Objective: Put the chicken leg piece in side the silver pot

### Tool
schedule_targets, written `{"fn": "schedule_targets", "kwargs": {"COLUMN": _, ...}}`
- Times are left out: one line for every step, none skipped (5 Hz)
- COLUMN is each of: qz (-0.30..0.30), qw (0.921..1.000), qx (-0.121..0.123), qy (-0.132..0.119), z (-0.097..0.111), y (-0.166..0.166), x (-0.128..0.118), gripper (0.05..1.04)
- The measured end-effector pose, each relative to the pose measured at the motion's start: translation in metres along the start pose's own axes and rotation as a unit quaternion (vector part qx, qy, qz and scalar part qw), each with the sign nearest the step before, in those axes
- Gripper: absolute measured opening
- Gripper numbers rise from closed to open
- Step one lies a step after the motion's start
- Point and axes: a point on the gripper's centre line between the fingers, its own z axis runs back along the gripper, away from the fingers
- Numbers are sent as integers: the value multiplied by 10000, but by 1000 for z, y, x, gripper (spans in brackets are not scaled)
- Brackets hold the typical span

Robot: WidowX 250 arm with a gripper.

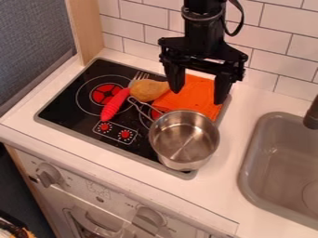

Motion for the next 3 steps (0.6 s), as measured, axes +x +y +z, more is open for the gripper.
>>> {"fn": "schedule_targets", "kwargs": {"qz": -20, "qw": 9999, "qx": 28, "qy": 159, "z": -10, "y": 1, "x": -2, "gripper": 1001}}
{"fn": "schedule_targets", "kwargs": {"qz": -19, "qw": 9999, "qx": 83, "qy": 130, "z": -23, "y": 19, "x": 25, "gripper": 1001}}
{"fn": "schedule_targets", "kwargs": {"qz": -9, "qw": 9997, "qx": 215, "qy": 109, "z": -34, "y": 36, "x": 52, "gripper": 1001}}
